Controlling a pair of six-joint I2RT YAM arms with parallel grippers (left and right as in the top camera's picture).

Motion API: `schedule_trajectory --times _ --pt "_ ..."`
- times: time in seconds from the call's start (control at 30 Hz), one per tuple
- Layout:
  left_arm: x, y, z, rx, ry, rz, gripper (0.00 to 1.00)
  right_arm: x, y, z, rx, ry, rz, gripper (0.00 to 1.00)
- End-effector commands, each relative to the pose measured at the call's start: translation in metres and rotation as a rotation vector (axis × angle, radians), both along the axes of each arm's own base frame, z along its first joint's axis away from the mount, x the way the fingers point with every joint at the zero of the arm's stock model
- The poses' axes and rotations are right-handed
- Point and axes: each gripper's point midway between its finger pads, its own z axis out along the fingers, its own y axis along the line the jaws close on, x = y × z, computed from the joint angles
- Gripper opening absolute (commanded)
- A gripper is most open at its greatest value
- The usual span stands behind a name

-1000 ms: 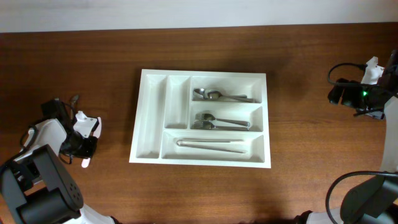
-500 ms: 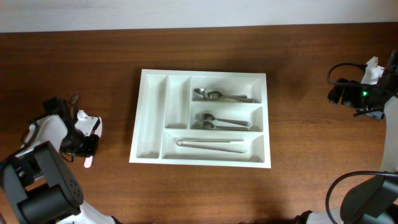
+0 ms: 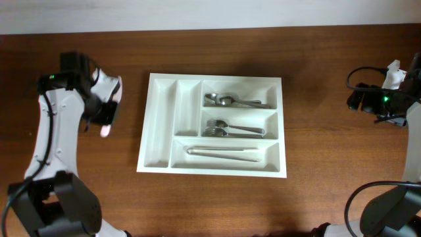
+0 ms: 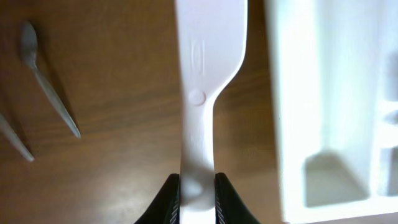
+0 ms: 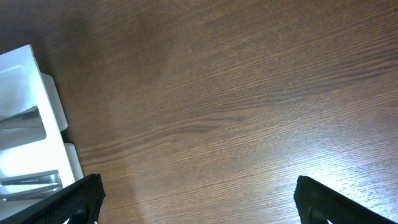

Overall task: Pack container
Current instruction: 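Carry the knife over the tray and lower it into the left compartment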

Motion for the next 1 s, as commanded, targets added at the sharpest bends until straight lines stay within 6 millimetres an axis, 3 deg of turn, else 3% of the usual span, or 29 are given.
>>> schedule_trajectory --times 0.0,0.07,0.1,0.17,0.33,0.47,0.97 --pt "0.016 -0.054 0.049 -0.069 -0.108 0.055 0.02 -0.002 0.000 0.009 -0.003 -0.025 -0.011 0.99" --pt "0.023 -0.086 0.061 -0.117 -0.141 0.132 0.02 -0.002 0.000 0.009 -0.003 -0.025 -0.011 0.99" --pt "0.027 -0.112 0.065 -0.161 -0.162 0.180 0.02 -0.002 0.000 0.009 -0.003 -0.025 -0.011 0.99" --pt "0.030 -0.144 0.068 -0.201 -0.187 0.148 0.02 -0.002 0.000 0.009 -0.003 -0.025 -0.011 0.99" --pt "0.039 -0.188 0.066 -0.239 -0.225 0.093 0.02 -0.002 0.000 0.009 -0.003 -0.025 -0.011 0.99" --pt "0.041 -0.193 0.059 -0.251 -0.209 0.125 0.02 -0.002 0.000 0.009 -0.003 -0.025 -0.011 0.99" --pt "0.040 -0.177 0.056 -0.221 -0.193 0.150 0.02 -0.001 0.003 0.010 0.010 -0.032 -0.006 0.99"
